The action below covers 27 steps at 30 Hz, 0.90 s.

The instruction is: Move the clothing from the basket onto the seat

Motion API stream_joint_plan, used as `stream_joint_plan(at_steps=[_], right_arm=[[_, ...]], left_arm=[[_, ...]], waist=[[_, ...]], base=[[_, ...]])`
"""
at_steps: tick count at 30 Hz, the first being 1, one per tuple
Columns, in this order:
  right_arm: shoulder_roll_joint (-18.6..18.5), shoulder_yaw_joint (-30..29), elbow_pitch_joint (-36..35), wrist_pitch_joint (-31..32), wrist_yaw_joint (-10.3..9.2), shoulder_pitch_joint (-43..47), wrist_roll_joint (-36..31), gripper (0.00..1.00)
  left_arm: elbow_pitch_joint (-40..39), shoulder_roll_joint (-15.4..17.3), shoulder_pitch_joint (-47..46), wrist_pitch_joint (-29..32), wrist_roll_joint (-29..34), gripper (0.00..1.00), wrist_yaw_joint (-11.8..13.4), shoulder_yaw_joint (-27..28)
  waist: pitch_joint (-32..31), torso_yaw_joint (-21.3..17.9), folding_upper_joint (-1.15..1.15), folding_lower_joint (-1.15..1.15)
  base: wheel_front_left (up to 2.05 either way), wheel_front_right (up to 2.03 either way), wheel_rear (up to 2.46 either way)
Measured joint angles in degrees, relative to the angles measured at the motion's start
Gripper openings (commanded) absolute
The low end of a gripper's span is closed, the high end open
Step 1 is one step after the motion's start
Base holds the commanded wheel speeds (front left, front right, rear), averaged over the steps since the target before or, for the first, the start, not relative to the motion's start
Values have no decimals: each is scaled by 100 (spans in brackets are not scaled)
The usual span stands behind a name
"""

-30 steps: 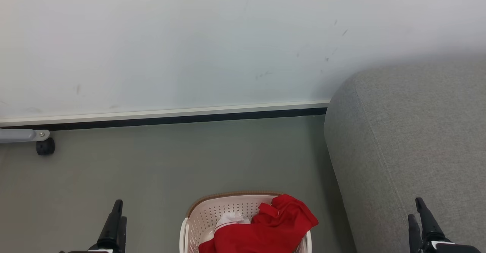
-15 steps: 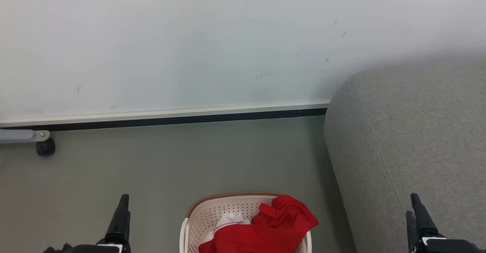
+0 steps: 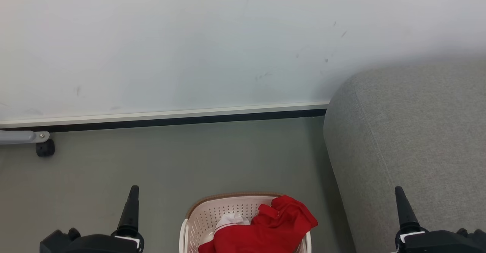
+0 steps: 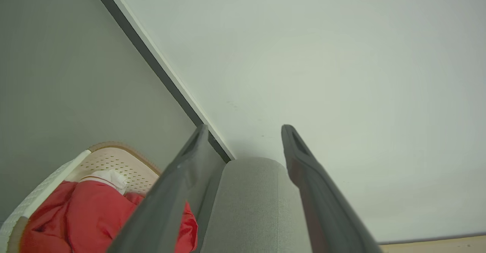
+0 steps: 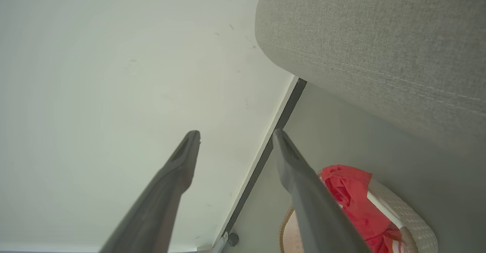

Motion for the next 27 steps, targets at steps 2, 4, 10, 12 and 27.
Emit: stream_joint_plan(at_steps=[2,4,10,12,27], right_arm=[[-23,73,-26,-41,-47,0,-213,100],[-44,129,-53,-78,-58,1,-414,100],[-88,293,-136,-203,-153,9,-962,100],[-111,354,-152,-252,-197,12,-1168,100],[-223,750,-242,-556,-402,88,-2434,100]], left_arm=[[-34,12,-2,-26,209,100,26,-60],[-57,25,-3,-78,427,100,49,-115],[-125,126,-3,-203,1094,100,148,-282],[-149,172,-2,-253,1330,100,158,-354],[-277,370,82,-556,2783,100,401,-555]], waist=[[-3,-3,0,0],[-7,-7,0,0],[-22,-21,0,0],[-28,-27,0,0],[-80,-62,0,0]], base=[[0,0,0],[0,0,0],[0,0,0],[0,0,0],[0,0,0]])
